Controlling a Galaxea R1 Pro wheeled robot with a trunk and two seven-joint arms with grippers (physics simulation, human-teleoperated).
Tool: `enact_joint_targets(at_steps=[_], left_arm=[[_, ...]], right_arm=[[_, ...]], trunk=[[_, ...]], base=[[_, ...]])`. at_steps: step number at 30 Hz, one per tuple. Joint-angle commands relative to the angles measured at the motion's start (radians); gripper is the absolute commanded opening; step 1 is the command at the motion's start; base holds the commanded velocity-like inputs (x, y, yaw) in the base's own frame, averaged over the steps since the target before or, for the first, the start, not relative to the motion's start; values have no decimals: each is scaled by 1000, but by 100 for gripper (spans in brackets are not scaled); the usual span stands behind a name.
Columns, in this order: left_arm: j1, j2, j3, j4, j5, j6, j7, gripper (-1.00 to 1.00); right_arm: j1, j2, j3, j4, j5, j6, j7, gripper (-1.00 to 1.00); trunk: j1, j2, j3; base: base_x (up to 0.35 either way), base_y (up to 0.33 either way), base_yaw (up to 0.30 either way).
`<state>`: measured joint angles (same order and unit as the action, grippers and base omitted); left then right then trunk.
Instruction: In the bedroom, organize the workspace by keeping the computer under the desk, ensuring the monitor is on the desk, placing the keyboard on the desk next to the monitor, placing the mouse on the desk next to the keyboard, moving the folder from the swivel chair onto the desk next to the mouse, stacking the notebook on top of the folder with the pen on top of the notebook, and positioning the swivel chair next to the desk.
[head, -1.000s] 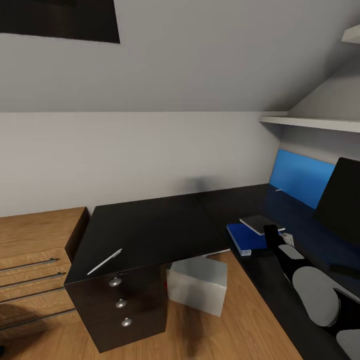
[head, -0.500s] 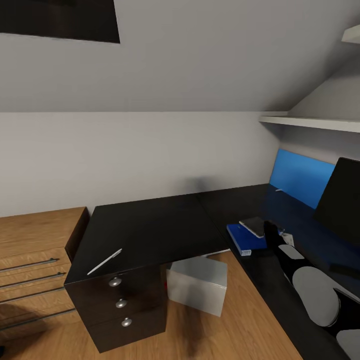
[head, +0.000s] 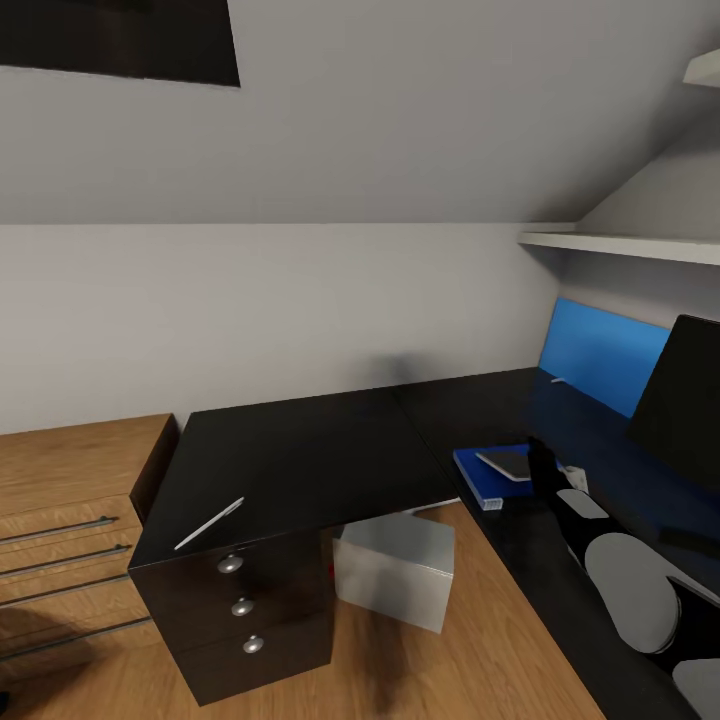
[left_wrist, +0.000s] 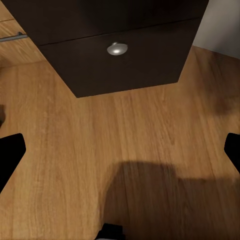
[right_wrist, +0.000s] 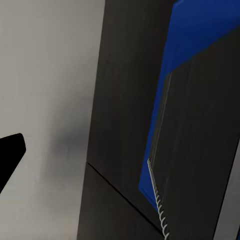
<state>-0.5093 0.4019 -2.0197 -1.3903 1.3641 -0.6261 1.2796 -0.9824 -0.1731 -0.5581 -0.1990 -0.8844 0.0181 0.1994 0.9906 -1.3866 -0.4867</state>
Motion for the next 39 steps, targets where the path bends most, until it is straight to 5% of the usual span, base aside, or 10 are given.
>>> enact_joint_targets(at_steps=[1, 39], left_arm=[[-2, 0, -2, -2, 3, -3, 1, 100], [-2, -1, -2, -3, 3, -3, 1, 100]], right_arm=[[-1, 0, -2, 1, -8, 2, 5, 100], [-1, 0, -2, 3, -8, 3, 5, 100]], trunk=[[0, -1, -1], [0, -1, -1]], base=[[0, 0, 0], [-53, 0, 0]])
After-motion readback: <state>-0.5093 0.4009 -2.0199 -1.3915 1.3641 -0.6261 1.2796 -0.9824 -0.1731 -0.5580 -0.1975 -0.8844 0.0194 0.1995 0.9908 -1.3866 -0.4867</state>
